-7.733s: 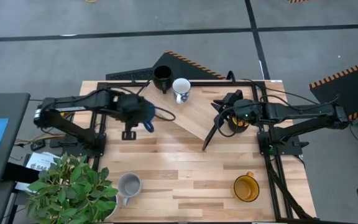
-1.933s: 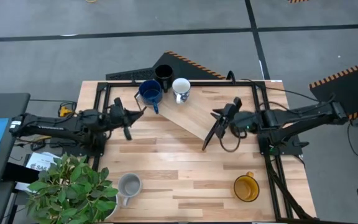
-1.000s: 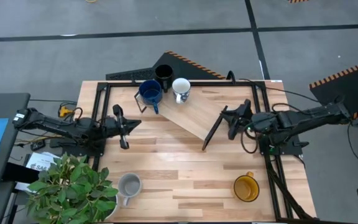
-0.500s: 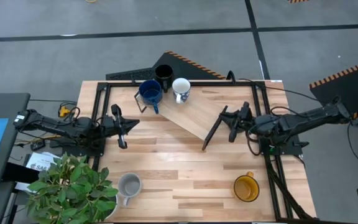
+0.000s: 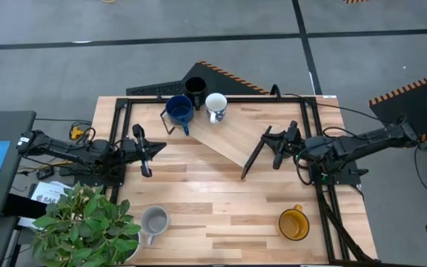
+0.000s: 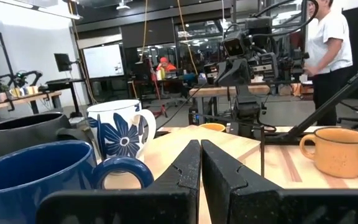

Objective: Place coffee mugs
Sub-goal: Put the black-yellow mug on the shelf, then put the yellow mug on the shelf

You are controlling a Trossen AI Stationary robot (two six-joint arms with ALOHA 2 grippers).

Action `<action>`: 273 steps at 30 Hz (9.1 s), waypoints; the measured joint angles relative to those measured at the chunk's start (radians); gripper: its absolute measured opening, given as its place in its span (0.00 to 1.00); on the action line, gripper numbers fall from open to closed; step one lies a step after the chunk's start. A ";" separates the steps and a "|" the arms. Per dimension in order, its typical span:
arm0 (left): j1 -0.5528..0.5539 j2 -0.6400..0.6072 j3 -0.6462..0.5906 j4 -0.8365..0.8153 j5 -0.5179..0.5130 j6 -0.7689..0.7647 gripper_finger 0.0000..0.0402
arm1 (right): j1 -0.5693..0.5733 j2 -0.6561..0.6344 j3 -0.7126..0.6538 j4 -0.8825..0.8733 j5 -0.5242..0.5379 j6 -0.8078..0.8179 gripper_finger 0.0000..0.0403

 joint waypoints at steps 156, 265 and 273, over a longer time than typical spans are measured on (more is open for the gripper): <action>0.000 0.000 0.000 0.049 -0.003 0.042 0.00 | -0.314 1.063 1.428 -1.563 -0.438 -0.081 0.11; 0.000 0.000 0.000 0.050 0.005 0.034 0.00 | -0.409 1.134 1.499 -1.488 -0.600 -0.112 0.63; 0.000 0.000 0.000 0.050 0.005 0.034 0.00 | -0.410 1.134 1.583 -1.538 -0.575 -0.129 0.63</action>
